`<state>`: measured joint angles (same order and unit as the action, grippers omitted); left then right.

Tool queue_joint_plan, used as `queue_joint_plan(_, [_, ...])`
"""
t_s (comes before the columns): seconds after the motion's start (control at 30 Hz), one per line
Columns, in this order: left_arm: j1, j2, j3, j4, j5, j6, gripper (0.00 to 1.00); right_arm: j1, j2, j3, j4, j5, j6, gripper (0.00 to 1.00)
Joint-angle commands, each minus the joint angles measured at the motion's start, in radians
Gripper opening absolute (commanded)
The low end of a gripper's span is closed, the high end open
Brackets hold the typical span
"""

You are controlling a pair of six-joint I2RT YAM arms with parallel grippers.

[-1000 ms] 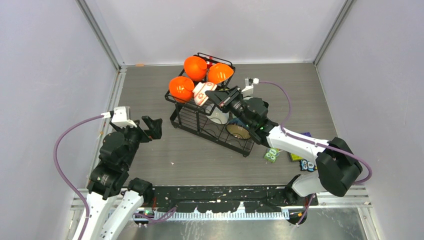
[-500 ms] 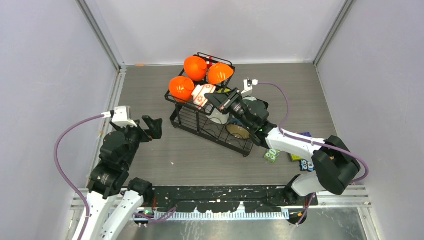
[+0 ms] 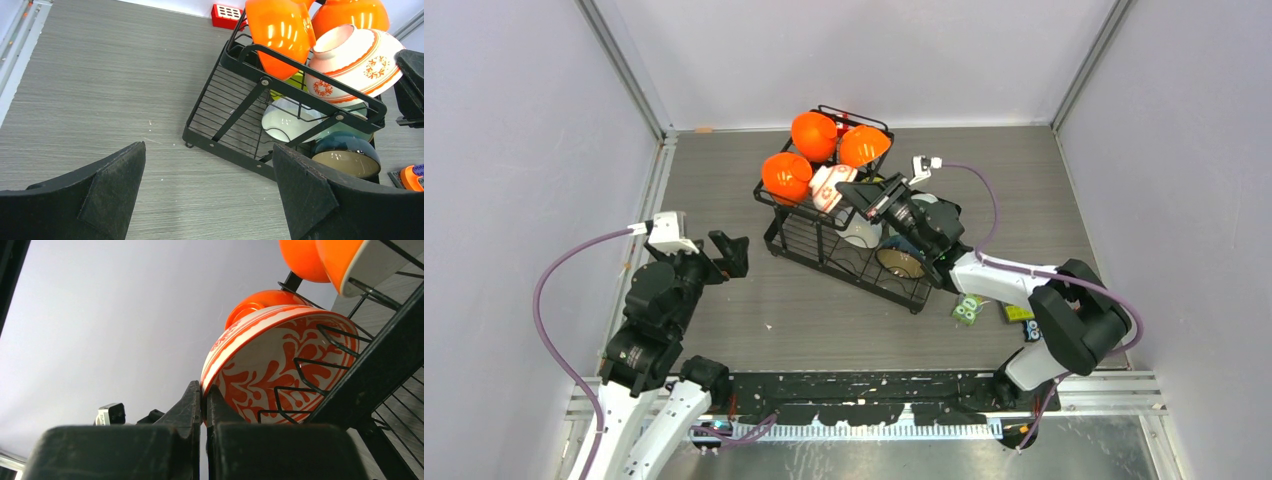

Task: Unload the bowls from the dish rack
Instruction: Pick up the bowl from the dish rack.

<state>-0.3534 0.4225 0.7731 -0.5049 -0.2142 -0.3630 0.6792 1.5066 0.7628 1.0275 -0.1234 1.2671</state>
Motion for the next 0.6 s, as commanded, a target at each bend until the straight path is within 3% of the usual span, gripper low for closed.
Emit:
queue_joint_plan(0.0, [-0.002,0.002,-0.003,0.049,-0.014,-0.008,0.99,-0.013,0.002,0.03,0.184,-0.029,0.027,0.01])
queue_joint_plan(0.57, [-0.002,-0.007,-0.005,0.048,-0.022,-0.007,0.99,-0.03,0.029,0.109,0.28,-0.102,0.07,0.01])
